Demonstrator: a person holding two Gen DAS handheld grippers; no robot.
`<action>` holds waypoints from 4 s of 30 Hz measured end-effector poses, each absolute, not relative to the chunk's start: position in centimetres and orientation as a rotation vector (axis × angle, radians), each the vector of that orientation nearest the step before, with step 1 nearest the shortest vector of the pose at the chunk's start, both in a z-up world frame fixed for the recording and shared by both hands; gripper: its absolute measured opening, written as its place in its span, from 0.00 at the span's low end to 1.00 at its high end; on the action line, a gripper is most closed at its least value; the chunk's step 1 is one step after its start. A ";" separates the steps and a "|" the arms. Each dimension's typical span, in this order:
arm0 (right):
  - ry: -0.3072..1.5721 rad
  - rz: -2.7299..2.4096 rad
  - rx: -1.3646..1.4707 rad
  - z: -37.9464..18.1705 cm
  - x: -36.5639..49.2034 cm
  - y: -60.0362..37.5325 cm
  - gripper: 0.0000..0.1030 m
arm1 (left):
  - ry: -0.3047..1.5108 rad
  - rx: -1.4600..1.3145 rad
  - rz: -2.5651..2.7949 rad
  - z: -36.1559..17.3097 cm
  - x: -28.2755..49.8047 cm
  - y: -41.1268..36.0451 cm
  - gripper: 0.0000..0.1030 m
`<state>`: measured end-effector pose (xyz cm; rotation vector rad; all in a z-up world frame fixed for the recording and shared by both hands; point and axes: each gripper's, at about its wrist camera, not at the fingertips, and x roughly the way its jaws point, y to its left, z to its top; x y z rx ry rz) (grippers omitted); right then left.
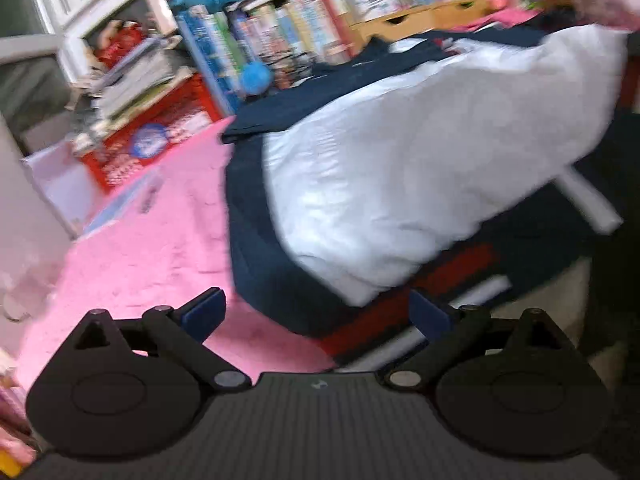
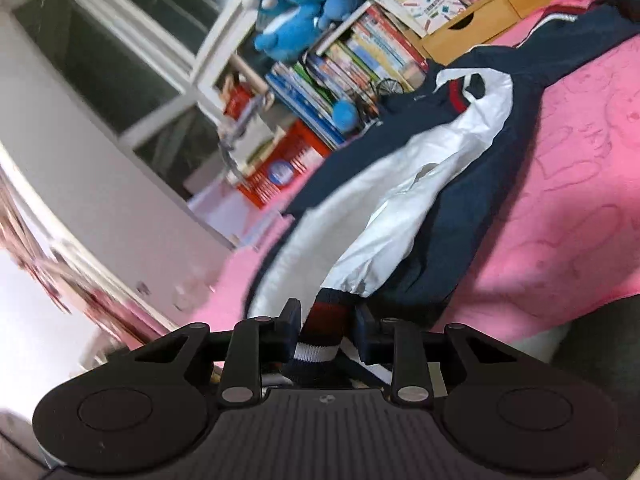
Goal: Fold clothes
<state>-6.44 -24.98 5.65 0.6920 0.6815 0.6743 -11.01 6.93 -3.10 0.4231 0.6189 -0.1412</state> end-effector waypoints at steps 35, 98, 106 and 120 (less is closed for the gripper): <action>0.258 -0.018 -0.278 1.7 -14.5 -16.0 0.87 | 0.439 0.330 -0.292 2.2 -8.3 0.7 0.98; 0.601 -0.276 -0.159 3.5 13.9 -41.9 0.12 | 0.637 0.150 -0.149 -0.4 9.4 3.7 1.00; 0.492 0.210 0.619 15.0 15.2 -37.9 0.06 | 0.638 0.058 -0.185 -0.6 9.7 4.9 1.00; 0.615 -0.024 -0.498 8.8 18.7 -27.9 0.56 | 0.606 -0.050 -0.223 -0.5 9.4 6.3 1.00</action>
